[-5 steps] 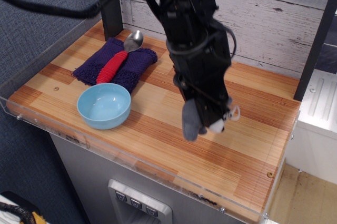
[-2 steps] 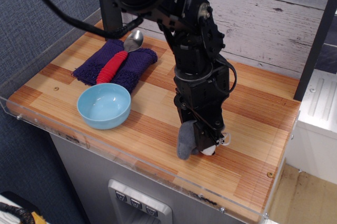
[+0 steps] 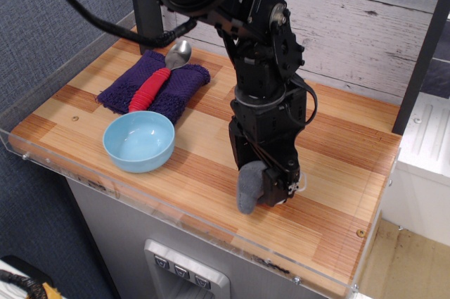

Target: Move the gray item towards the bottom of counter.

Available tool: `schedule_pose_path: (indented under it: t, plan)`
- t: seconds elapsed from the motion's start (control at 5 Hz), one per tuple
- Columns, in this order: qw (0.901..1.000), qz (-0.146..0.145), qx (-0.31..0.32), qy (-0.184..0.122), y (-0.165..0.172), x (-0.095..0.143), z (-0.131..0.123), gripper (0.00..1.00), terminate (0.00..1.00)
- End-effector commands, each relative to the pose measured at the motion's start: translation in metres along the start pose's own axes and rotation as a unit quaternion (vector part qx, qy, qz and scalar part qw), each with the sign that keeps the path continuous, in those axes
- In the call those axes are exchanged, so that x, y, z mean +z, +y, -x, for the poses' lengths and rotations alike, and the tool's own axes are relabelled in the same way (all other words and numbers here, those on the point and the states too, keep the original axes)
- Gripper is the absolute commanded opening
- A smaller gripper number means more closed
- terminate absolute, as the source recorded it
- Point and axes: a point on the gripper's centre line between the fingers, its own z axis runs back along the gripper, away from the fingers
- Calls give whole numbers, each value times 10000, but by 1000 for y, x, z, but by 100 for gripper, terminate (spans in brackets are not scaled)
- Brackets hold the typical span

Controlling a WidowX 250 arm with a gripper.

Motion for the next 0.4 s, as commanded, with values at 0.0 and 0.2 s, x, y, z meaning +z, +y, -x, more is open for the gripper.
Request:
schedule_pose_path:
  t: [0.0, 0.2]
  plan:
    - [9997, -113, -13, -236, 5, 17, -2, 100, 0]
    - [9985, 30, -28, -543, 3, 30, -9, 100, 0]
